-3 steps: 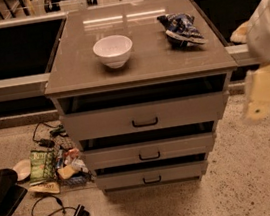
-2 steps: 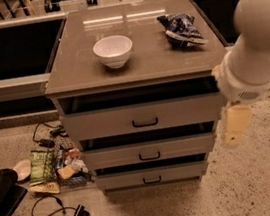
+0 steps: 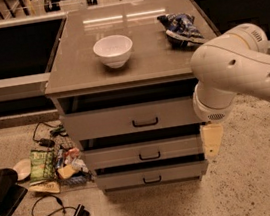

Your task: Open top drawer

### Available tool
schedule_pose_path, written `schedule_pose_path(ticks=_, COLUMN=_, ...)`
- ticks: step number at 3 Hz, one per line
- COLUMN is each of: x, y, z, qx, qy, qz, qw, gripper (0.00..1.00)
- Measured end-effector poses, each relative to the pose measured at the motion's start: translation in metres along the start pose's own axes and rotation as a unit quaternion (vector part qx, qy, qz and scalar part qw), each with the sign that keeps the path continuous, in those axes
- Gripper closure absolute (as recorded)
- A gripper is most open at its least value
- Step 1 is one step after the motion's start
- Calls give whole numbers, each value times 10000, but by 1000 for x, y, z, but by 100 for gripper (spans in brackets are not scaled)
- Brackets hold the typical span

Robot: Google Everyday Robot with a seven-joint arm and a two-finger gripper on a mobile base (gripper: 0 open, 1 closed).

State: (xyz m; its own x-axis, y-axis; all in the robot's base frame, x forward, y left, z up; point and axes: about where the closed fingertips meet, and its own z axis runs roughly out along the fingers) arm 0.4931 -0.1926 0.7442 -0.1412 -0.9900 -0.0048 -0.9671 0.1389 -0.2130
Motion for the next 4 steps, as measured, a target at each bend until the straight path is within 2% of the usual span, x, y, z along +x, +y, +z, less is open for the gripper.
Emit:
schedule_pose_path(ticks=2, x=-1, y=-9, z=11, qx=55, qy=163, qz=15, qw=9999, gripper=0)
schedule_pose_path(ticks=3, x=-1, y=-37, z=28, qx=242, qy=255, qz=3, qw=9994, gripper=0)
schedule_pose_path(ticks=4, x=-2, y=-64, z=43, qx=333, qy=195, qz=-59, qw=9992, gripper=0)
